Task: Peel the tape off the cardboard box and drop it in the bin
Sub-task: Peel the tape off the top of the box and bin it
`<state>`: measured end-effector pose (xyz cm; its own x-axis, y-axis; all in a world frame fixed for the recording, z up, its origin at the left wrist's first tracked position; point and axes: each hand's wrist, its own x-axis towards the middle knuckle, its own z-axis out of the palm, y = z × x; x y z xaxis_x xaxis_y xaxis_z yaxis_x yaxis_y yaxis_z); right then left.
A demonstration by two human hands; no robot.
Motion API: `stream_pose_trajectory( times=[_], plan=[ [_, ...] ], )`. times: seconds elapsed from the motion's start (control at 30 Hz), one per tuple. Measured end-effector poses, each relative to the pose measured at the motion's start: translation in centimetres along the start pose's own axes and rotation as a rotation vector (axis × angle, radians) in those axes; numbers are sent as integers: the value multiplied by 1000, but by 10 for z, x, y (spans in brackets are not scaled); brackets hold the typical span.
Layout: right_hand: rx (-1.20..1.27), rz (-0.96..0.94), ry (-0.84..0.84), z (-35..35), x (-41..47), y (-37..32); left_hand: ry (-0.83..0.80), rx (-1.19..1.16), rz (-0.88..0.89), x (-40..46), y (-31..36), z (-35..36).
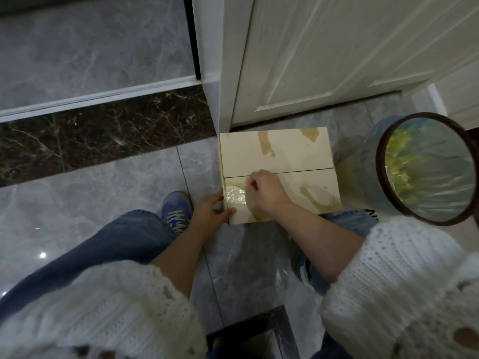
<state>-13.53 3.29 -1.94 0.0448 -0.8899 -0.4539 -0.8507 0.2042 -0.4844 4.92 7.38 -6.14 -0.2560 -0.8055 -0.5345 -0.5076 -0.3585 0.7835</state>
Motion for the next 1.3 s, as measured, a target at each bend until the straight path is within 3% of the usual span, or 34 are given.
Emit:
stream_pose_trajectory(
  times=[0.1, 0.33, 0.57, 0.8, 1.13, 1.3],
  plan=[
    [100, 187, -63, 1, 3, -3, -20, -59, -28, 0, 3, 0],
    [406, 358, -151, -9, 8, -4, -22, -63, -46, 0, 4, -1],
    [547, 374, -146, -11, 1, -6, -36, -83, -70, 1, 3, -3],
    [397, 134, -183, -10, -7, 1, -40, -113, -80, 1, 4, -4],
    [22, -140, 127, 1, -3, -4, -44, -91, -8, 1, 3, -8],
    [-80, -189, 152, 11, -3, -10, -53, -104, 4, 5, -5, -8]
  ],
)
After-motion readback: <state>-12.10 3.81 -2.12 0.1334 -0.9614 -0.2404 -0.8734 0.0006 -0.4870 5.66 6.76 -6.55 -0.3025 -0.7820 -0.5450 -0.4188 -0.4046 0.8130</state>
